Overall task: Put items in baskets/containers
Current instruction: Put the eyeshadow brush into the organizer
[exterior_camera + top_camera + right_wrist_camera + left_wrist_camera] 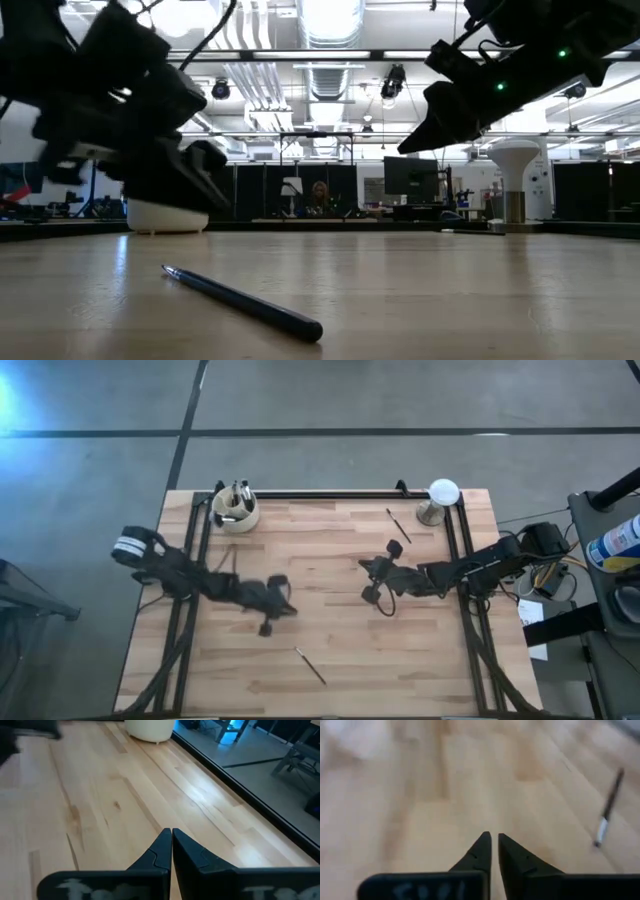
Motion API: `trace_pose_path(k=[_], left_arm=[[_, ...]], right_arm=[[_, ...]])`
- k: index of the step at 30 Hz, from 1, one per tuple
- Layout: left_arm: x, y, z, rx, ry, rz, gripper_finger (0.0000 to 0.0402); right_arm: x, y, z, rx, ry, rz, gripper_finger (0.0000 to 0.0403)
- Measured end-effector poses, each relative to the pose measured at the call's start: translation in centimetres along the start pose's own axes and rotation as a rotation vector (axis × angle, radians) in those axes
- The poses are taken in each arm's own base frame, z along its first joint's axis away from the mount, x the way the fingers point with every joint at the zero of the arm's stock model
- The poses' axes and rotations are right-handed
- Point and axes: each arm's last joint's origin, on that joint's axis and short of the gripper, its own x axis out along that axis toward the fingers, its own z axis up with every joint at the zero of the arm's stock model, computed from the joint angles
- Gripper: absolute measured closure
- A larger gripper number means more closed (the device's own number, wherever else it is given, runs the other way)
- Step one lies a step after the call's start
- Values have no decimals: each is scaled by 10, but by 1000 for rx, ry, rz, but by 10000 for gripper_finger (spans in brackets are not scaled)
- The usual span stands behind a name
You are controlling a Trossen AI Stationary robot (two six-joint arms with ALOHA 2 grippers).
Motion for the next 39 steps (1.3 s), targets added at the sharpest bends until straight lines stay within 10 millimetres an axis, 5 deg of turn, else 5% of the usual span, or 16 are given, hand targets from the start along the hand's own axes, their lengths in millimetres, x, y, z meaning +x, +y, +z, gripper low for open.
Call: trace_pose_path(k=[9,39], left_arm=[[22,-55,15,82,124,-111,311],[65,-73,5,95,159,-238,305]], right_arm=[[1,0,-4,-4,10,1,394],[0,1,-3,6,-1,8,394]])
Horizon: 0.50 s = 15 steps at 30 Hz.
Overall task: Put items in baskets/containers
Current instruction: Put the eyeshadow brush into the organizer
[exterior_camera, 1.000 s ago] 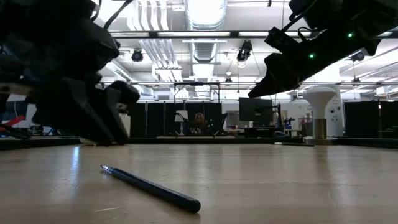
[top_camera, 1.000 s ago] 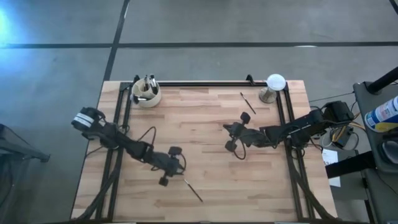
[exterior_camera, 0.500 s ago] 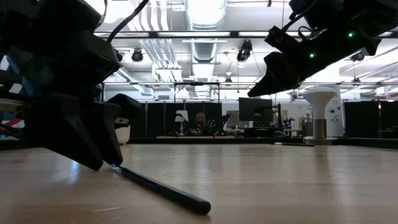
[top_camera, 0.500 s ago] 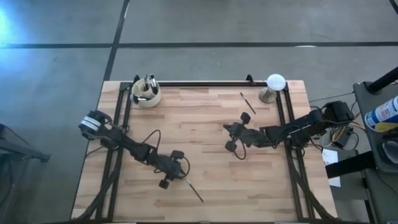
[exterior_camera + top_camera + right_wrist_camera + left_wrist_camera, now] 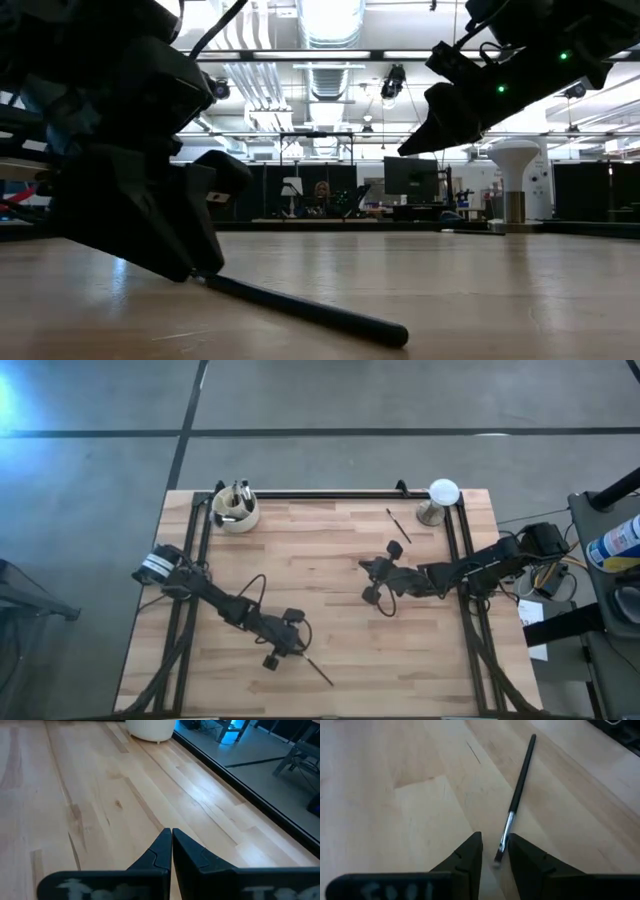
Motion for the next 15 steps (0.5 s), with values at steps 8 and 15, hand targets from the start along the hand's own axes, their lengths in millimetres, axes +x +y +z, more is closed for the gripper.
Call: trace_pose_path(k=[8,15], left_arm=[[3,0,-8,-19,76,5,319],[3,1,-15,-40,136,42,393]], right_arm=[[0,1,0,2,-4,6,394],[-1,2,0,-2,-5,11,394]])
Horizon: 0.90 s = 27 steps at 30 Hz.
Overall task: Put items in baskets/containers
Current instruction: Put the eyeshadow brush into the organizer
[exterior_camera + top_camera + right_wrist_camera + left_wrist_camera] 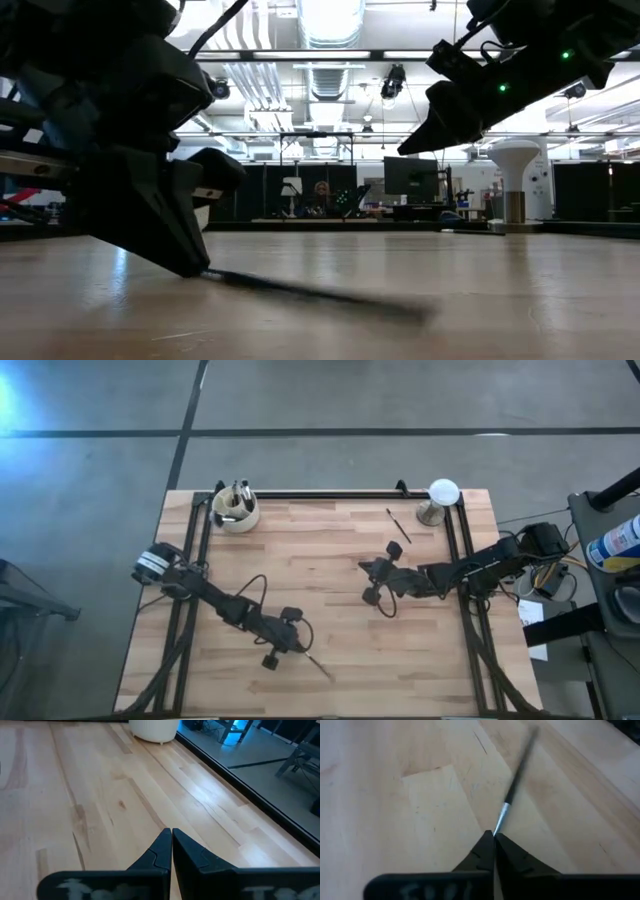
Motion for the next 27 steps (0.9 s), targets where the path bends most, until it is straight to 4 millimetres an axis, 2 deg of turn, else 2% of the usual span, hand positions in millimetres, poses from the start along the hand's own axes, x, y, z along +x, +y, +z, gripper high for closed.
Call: trace_pose_path(k=[7,11,16,21,27], left_arm=[[-7,1,8,39,-37,28,401],[-22,1,18,73,-71,66,401],[-44,7,33,81,-124,213,401],[-49,11,40,60,-152,278,401],[-46,13,54,49,-164,336,401]], right_arm=[[-1,5,2,5,4,76,394],[-9,18,10,40,-19,145,394],[-21,39,15,59,-30,266,391],[-23,59,3,97,37,351,362],[-10,86,-11,110,137,419,310]])
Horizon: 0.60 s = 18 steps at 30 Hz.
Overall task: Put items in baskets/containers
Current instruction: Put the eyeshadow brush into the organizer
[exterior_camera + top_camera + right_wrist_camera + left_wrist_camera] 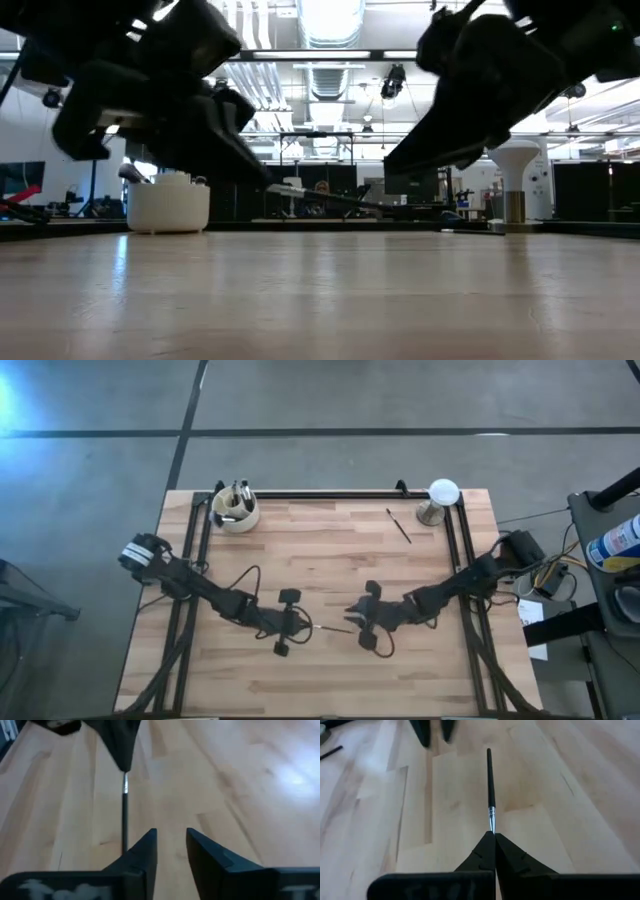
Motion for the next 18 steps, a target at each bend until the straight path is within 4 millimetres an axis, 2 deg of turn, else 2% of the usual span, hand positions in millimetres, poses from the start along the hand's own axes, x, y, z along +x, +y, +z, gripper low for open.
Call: trace_pose_path(k=[5,10,14,18], left_arm=[[2,3,8,-8,-11,17,401],[3,5,8,-8,-7,23,401],[3,5,8,-9,-5,25,401],[3,6,8,-11,-8,42,402]], right_arm=[[17,11,1,-1,42,54,270],[22,17,4,-9,89,104,246],[21,18,5,-10,100,110,242],[22,15,0,-10,148,89,256]])
